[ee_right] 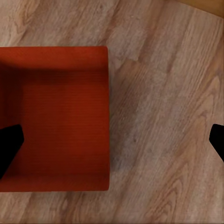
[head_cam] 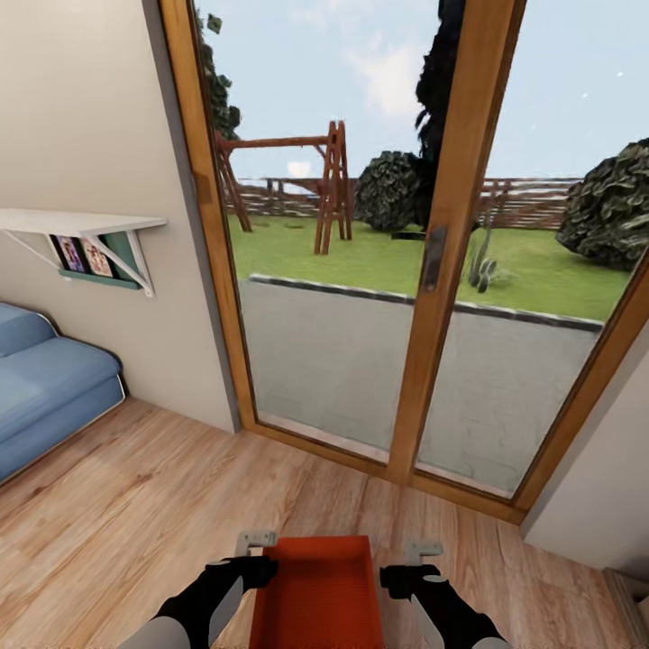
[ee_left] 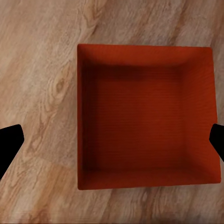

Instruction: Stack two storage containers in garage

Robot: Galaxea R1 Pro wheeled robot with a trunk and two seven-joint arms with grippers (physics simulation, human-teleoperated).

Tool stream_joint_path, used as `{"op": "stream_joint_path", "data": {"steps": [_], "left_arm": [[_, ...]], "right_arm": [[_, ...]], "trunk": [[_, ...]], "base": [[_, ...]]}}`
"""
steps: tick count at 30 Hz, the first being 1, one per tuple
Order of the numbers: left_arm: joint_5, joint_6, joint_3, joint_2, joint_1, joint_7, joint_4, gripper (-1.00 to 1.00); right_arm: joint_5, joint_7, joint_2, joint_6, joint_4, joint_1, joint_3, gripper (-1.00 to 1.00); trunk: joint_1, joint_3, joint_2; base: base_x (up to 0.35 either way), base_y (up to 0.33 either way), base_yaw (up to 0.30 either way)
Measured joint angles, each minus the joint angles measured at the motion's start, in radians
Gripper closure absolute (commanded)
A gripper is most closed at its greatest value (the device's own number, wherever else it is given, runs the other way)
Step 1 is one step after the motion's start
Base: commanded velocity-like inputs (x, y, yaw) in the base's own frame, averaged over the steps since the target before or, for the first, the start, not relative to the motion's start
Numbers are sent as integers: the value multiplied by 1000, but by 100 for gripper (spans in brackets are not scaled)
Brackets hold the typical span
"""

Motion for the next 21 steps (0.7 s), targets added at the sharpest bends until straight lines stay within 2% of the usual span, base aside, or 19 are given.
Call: {"op": "stream_joint_path", "data": {"steps": [21], "left_arm": [[-3, 0, 1, 0, 0, 6, 1, -100]], "right_arm": [[1, -2, 1, -5, 1, 0, 1, -100]], "trunk": [[81, -99, -147]], "base": [[0, 0, 0]]}}
